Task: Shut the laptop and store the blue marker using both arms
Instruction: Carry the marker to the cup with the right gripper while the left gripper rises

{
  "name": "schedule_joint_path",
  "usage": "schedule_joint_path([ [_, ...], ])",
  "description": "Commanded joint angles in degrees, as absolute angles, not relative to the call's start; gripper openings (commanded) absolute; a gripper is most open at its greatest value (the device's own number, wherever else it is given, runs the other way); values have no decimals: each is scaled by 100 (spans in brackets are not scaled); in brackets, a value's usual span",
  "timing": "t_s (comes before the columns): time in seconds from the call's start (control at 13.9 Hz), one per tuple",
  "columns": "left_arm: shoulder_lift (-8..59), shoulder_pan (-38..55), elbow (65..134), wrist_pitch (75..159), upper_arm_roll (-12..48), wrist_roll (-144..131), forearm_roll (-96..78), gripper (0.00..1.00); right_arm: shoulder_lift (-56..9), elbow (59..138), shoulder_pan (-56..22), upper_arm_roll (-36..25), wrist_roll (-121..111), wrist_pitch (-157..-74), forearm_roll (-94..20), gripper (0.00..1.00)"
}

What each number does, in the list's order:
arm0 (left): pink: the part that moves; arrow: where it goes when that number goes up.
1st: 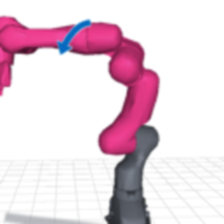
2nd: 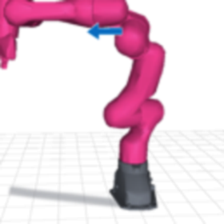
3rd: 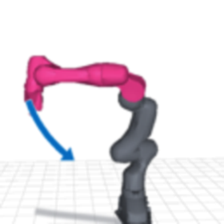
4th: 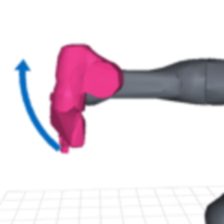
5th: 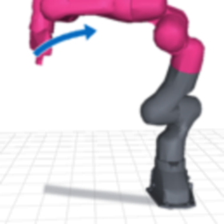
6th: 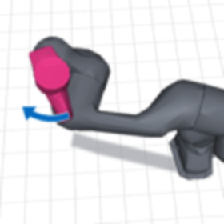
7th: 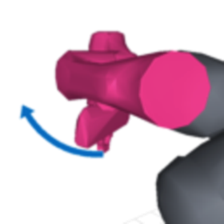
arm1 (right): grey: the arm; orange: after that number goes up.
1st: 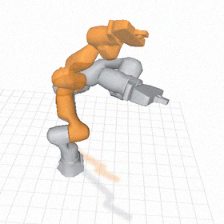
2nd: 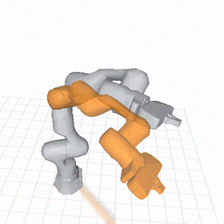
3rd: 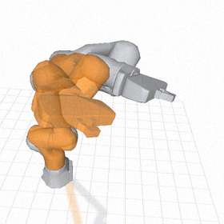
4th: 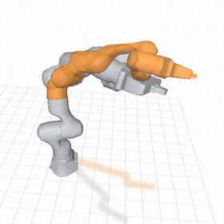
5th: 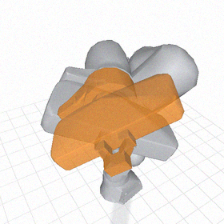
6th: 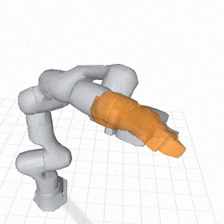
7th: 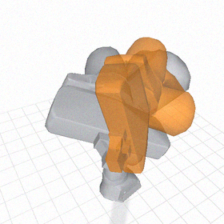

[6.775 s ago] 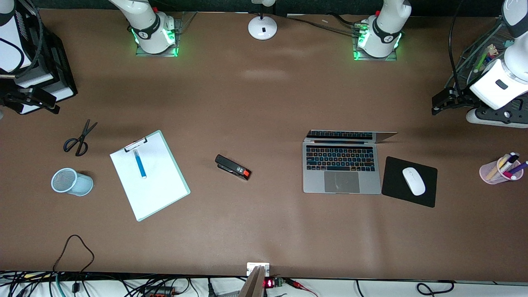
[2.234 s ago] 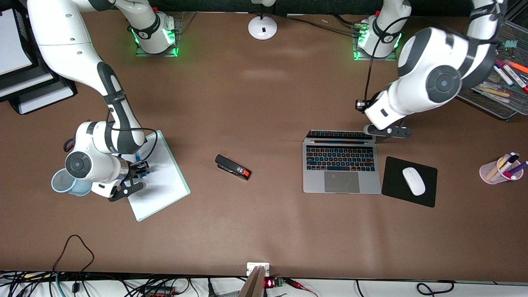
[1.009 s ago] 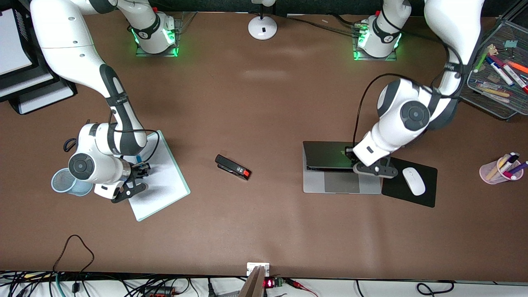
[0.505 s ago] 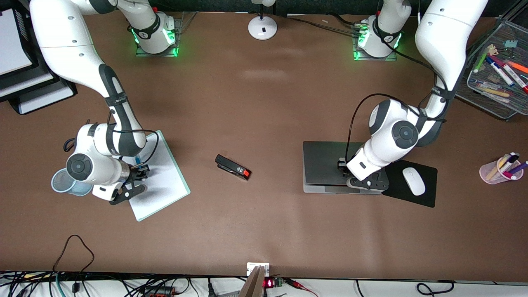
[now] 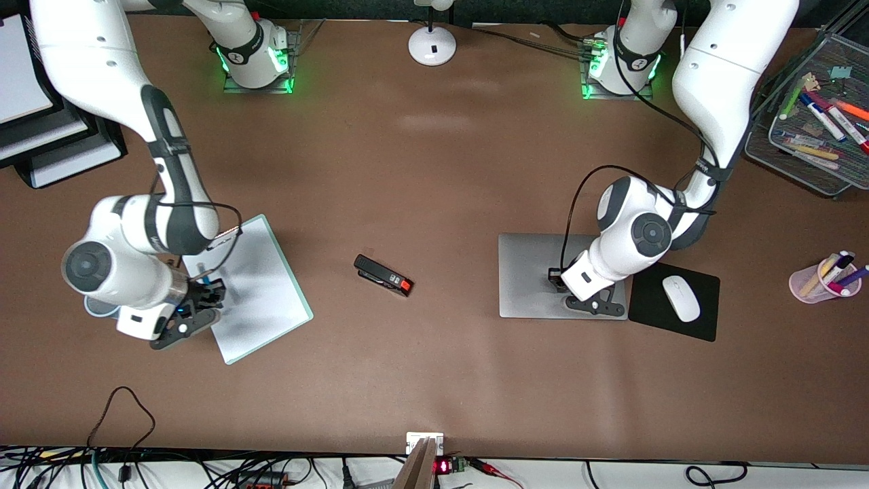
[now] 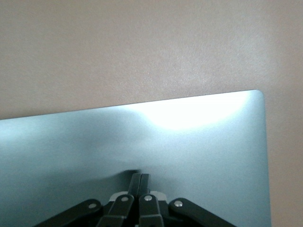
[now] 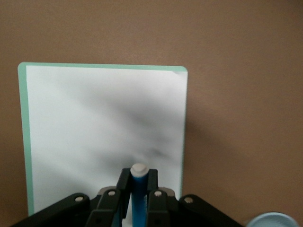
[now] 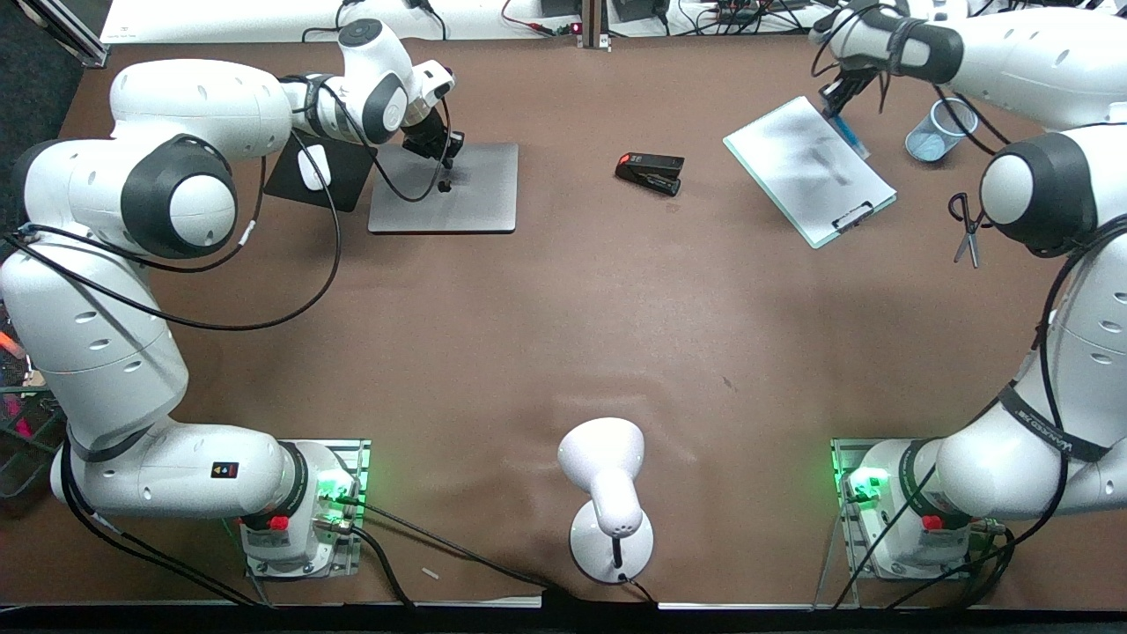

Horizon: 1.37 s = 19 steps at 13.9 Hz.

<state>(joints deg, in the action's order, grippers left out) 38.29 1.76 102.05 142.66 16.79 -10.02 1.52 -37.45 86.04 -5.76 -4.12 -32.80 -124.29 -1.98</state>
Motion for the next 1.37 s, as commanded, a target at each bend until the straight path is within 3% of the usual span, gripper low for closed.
schedule_joint_path([
  [0.0, 3911, 167, 10046, 14247, 1696, -949, 281, 0, -3534, 8675, -133, -361, -4548, -12349, -308, 0],
  [0.43, 3614, 88, 10037, 14072, 1696, -967, 290, 1, -3200, 8552, 456, -325, -7326, -12113, -1624, 0],
  [0.65, 3113, 62, 10028, 13274, 1696, -967, 281, 3, -3173, 8123, 676, -334, -8582, -11384, -2467, 0],
  [0.86, 2717, -70, 9662, 12152, 1696, -967, 290, 16, -3190, 8016, 1062, -334, -9761, -10917, -3320, 0],
  [0.94, 2698, -70, 9242, 11433, 1696, -967, 290, 30, -3182, 8007, 1194, -334, -10174, -10759, -3601, 0],
  [1.01, 2724, -70, 8872, 10747, 1696, -932, 290, 37, -3190, 8007, 1317, -334, -10482, -10566, -3908, 0],
  [1.15, 2672, -114, 8579, 10232, 1679, -923, 438, 84, -3243, 7998, 1685, -343, -11106, -10110, -4532, 0],
  [1.23, 2585, -166, 8578, 10230, 1696, -914, 544, 100, -3261, 7998, 1844, -334, -11414, -10064, -4753, 0],
  [1.3, 2514, -184, 8578, 10230, 1696, -905, 554, 100, -3313, 7998, 1968, -334, -11652, -10055, -4911, 0],
])
